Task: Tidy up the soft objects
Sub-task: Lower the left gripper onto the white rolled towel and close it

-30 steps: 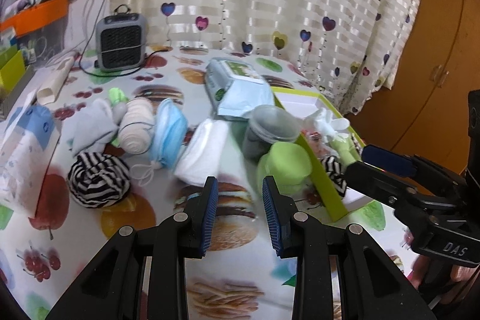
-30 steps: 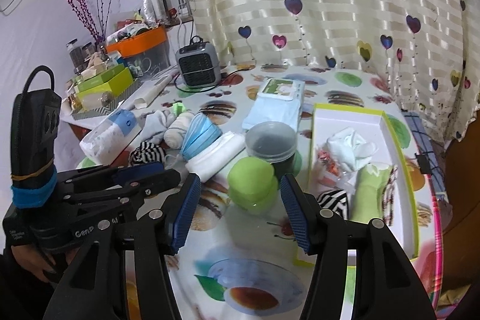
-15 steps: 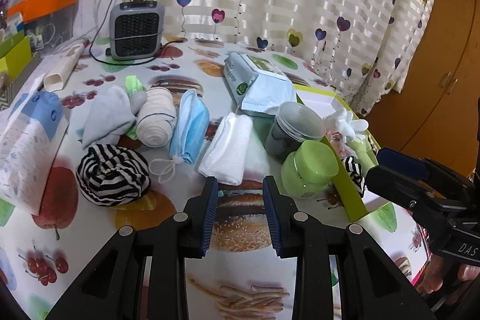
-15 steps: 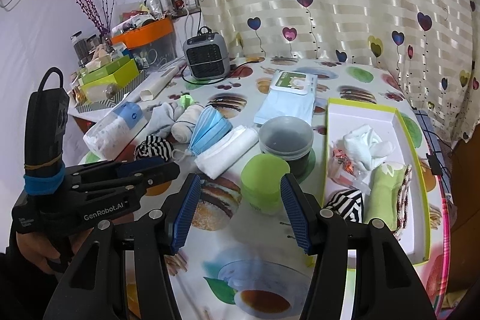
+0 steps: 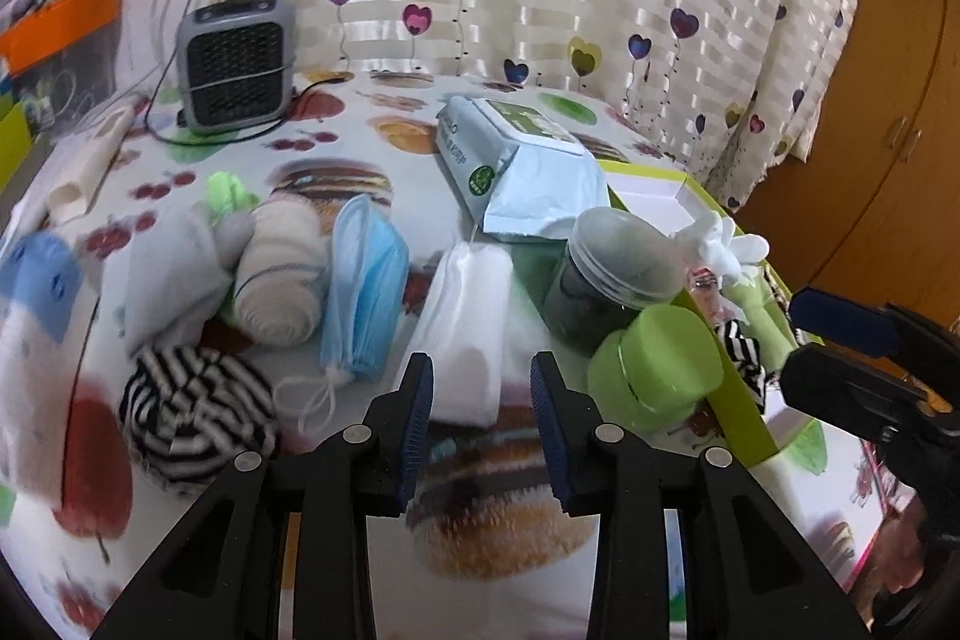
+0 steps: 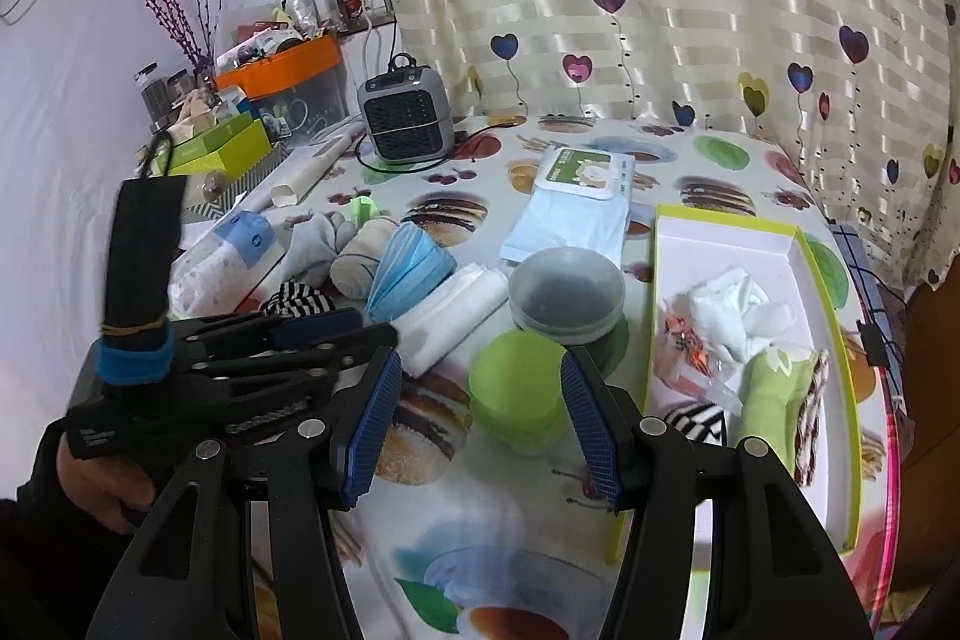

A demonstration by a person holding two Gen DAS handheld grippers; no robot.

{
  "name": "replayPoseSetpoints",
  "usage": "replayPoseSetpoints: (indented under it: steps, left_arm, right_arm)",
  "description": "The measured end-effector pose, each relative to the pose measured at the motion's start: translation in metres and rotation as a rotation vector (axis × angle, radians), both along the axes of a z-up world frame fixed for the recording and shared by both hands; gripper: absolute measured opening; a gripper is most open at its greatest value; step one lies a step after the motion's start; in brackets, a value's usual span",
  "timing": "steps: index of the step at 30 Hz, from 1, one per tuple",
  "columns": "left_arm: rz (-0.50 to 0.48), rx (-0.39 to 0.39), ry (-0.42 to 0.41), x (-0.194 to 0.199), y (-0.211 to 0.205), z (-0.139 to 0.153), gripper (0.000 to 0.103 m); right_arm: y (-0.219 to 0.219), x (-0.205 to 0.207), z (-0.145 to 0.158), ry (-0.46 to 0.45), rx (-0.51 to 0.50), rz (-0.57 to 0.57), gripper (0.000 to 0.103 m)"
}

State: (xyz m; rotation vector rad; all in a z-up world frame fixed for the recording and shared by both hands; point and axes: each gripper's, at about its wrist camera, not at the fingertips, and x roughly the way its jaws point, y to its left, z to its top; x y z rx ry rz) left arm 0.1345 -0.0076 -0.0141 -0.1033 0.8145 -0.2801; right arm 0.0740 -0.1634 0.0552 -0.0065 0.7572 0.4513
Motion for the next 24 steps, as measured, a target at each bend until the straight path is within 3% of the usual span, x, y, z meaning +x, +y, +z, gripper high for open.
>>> replayPoseSetpoints:
  steps: [12,17,20,24]
  left_arm:
    - [-0.03,0.087,0.066,0.039,-0.014,-0.03,0.036]
    - [-0.03,0.116,0.054,0.042,-0.018,-0.031,0.036]
    - [-0.026,0.124,0.045,0.039,-0.018,-0.03,0.018]
    - [-0.027,0.077,0.027,0.029,-0.013,-0.023,0.014]
  right_arm:
    - [0.007,0.017,-0.004,0.01,0.004,0.017,0.057]
    - [0.008,0.019,-0.005,0.01,0.006,0.015,0.056]
    - [0.009,0.019,-0.004,0.008,0.008,0.011,0.056]
    - [0.007,0.018,-0.002,0.006,0.012,-0.002,0.056]
